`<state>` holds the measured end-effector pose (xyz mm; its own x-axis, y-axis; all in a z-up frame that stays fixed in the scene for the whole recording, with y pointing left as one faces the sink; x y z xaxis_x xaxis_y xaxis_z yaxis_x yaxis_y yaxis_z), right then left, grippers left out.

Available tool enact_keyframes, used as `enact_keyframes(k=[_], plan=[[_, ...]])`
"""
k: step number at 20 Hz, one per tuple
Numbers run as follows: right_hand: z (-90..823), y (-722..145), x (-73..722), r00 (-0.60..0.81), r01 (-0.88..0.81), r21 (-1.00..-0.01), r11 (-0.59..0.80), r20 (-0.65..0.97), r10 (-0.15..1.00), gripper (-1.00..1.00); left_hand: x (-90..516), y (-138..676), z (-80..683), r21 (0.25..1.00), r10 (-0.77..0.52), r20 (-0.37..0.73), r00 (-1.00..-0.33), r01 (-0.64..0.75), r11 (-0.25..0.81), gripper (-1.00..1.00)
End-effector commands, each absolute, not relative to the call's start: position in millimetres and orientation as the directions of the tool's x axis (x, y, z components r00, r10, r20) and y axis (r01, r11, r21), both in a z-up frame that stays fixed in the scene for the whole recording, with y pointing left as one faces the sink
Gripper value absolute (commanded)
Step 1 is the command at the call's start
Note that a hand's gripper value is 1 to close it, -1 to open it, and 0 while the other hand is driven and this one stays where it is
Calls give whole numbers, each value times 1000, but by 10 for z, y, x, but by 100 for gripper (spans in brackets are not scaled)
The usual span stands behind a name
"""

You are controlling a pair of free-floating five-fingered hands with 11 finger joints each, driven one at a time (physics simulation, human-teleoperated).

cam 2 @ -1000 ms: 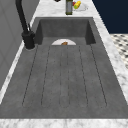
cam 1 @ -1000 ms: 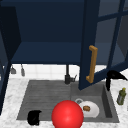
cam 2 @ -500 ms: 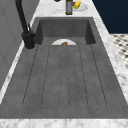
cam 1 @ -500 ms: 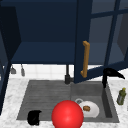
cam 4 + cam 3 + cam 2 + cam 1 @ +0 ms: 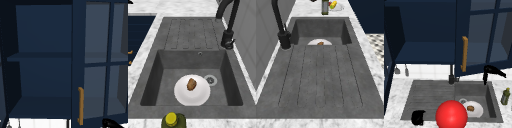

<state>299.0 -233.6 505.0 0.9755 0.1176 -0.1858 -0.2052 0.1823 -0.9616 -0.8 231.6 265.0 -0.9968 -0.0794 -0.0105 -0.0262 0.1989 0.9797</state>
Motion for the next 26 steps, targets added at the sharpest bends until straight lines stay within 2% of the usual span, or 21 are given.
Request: enact_keyframes(k=[1, 19, 26], plan=[[5042, -2226, 3202, 982, -191, -964, 184, -187, 41, -100, -8, 2316, 2650, 980, -79, -11, -997, -26, 199, 0], [5064, -1838, 4076, 906, -191, -964, 187, -246, -344, -100, -8, 2316, 2650, 980, -79, -11, -997, -26, 199, 0], [5056, -1773, 4201, 764, -191, -957, 220, -285, -578, -100, -8, 2316, 2650, 980, -79, -11, -997, -26, 199, 0]])
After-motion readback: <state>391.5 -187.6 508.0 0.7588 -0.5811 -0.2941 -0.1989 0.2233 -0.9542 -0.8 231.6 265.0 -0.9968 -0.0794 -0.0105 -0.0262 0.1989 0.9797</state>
